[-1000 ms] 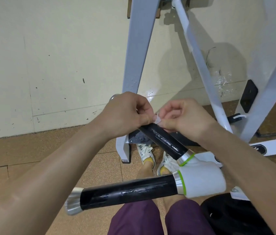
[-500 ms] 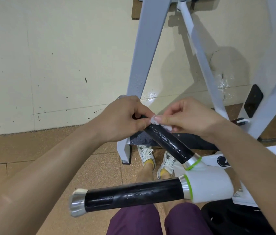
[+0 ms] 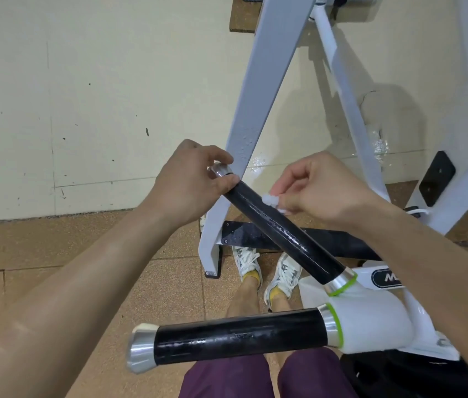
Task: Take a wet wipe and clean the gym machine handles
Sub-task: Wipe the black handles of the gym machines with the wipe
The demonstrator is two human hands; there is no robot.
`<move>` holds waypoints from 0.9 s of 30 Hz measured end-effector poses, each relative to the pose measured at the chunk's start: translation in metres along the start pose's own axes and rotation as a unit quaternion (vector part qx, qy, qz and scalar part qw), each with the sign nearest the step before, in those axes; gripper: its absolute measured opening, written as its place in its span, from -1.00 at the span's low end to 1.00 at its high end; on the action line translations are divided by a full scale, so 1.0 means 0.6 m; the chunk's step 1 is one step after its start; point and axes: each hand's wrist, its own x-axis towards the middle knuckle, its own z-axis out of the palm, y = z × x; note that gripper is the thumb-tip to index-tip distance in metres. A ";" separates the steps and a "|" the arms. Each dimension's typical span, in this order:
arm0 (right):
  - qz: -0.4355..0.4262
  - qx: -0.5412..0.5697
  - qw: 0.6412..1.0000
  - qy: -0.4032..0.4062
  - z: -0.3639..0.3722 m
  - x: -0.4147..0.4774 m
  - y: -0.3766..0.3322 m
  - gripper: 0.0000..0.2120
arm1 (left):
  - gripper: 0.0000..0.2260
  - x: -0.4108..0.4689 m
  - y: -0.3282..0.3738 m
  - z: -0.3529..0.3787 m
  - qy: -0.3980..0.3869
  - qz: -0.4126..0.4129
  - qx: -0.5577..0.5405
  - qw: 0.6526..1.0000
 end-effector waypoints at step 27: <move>0.033 0.040 0.999 0.001 0.056 0.070 -0.018 -0.87 | -0.84 0.010 -0.036 0.003 0.005 -0.005 -0.139 0.990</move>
